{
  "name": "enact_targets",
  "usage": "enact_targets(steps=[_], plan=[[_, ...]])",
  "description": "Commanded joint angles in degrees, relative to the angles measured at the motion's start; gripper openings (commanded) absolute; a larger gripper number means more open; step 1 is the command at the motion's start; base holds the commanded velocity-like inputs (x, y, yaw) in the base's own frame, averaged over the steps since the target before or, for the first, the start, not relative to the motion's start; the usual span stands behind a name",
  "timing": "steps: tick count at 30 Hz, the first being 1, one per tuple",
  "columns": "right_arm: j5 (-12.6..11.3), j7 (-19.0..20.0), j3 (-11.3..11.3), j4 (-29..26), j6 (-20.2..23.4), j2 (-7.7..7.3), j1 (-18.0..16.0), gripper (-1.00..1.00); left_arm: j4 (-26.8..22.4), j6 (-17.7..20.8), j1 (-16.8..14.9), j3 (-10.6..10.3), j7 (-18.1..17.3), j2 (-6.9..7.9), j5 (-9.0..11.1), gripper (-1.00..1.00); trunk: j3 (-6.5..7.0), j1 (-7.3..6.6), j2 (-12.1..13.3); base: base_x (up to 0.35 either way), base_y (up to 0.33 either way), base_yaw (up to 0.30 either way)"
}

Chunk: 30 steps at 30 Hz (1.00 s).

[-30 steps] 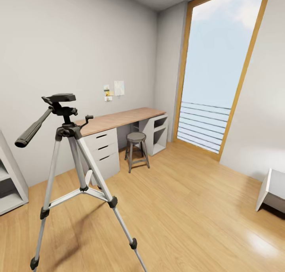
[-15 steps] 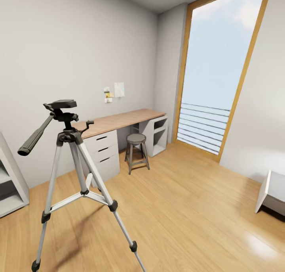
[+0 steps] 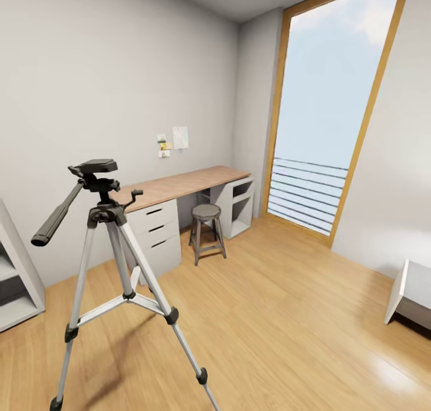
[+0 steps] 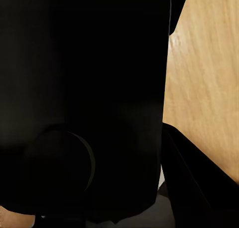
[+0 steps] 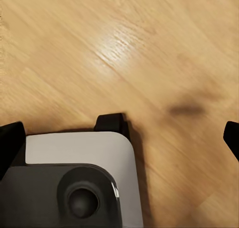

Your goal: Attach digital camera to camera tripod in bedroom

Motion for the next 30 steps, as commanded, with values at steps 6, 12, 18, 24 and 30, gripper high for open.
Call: enact_targets(steps=[6,12,18,24,30], plan=[[0.7,0.1,-0.4,0.2,0.0,0.03,-0.3,1.0,0.0,0.3,0.0,-0.5,0.1,0.07,0.2,-1.0,1.02,-1.33,2.4,0.0,0.0,0.0],[0.7,0.0,-0.5,0.2,-0.2,-0.01,-0.4,1.0,-0.1,0.4,0.0,-0.5,0.0,0.02,0.2,-1.0,2.1,-2.65,4.8,0.0,0.0,0.0],[0.8,0.0,-0.4,0.2,-0.2,0.09,-0.3,1.0,-0.1,0.5,0.0,-0.5,0.0,-0.08,0.2,-1.0,3.18,-3.96,7.2,0.0,0.0,0.0],[1.5,-0.1,-0.4,0.2,-0.3,0.12,-0.5,1.0,-0.1,0.4,0.0,-0.5,0.0,-0.35,0.2,-1.0,4.26,-5.28,9.6,0.0,0.0,0.0],[7.1,-2.2,-0.4,0.3,-0.4,0.09,-0.6,1.0,-0.1,0.4,0.0,-0.5,0.0,-2.58,-1.9,-1.0,5.33,-6.6,12.0,0.0,0.0,0.0]])
